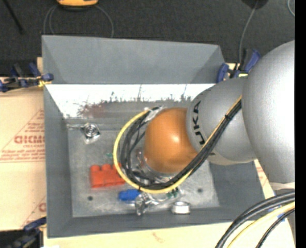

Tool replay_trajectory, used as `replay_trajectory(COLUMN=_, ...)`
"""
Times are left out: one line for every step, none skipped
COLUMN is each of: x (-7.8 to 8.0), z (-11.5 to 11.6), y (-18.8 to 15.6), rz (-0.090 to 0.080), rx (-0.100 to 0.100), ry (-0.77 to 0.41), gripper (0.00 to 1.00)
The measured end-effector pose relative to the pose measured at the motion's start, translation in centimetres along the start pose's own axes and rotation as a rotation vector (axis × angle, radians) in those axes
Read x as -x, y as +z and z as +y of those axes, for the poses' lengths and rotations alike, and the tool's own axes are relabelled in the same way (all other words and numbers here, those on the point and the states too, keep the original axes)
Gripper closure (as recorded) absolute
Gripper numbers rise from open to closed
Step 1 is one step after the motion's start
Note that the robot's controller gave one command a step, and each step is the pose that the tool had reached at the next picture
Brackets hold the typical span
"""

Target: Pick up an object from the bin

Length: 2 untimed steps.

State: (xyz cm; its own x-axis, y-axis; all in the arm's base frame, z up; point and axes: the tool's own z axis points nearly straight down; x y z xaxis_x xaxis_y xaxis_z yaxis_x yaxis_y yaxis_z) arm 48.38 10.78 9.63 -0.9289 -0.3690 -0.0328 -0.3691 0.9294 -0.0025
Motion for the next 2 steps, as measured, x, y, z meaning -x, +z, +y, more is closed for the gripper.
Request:
replay_trajectory(x=-0.5, z=0.0, y=0.5, rz=0.018, rx=0.002, ry=0.002, gripper=1.0)
replay_trajectory(x=-0.3, z=1.4, y=-9.4, rz=0.027, rx=0.007, ry=-0.335, gripper=1.0)
